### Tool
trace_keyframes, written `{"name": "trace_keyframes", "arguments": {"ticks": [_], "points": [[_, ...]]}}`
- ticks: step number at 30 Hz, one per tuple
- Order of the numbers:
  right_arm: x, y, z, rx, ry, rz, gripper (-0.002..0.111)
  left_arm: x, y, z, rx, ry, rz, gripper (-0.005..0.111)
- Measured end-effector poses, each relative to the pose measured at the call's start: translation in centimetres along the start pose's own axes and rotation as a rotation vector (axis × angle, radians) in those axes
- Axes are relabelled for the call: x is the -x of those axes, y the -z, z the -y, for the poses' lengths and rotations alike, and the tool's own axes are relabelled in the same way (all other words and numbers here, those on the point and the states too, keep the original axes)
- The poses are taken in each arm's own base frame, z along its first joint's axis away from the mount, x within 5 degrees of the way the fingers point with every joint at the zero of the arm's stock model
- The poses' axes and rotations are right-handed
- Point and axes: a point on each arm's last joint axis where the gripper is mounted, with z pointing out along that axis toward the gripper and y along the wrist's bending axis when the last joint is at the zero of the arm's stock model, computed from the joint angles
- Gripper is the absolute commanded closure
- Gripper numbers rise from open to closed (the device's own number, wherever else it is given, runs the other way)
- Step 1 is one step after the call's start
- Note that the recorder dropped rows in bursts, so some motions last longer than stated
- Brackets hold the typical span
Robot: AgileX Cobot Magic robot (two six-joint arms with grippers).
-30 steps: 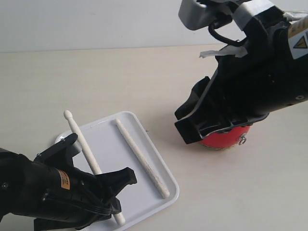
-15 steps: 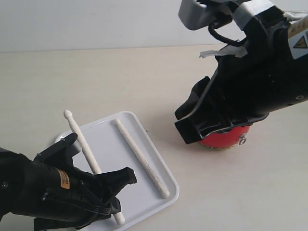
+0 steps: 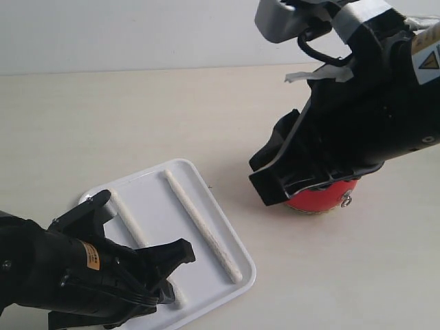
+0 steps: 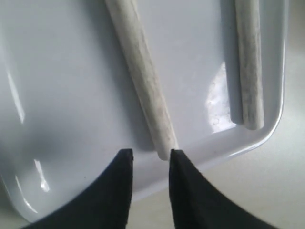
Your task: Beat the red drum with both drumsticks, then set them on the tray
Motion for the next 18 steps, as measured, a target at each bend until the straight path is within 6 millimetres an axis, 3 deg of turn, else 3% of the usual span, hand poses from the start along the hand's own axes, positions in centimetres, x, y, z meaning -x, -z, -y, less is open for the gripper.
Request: {"name": "trace_keyframes", "arguments": {"ticks": [5,10,12,14,18], "points": [[0.0,0.0,0.0,0.000,0.003,0.000,0.077,0.0,0.0,0.0,0.000,0.001,0.000,0.081],[0.0,0.0,-0.1,0.009,0.038,0.000,0.078,0.0,0.8,0.3,-0.030,-0.007,0.007,0.107],[0.0,0.0,-0.1,0.013,0.050,0.000,0.080,0.0,1.7,0.6,-0.059,-0.026,0.018,0.107],[0.0,0.0,-0.1,0.014,0.060,0.000,0.085,0.0,2.9,0.9,-0.103,-0.053,0.036,0.107],[0.0,0.1,-0.1,0.014,0.067,0.000,0.106,-0.6,5.7,1.9,-0.225,-0.163,0.088,0.107]]}}
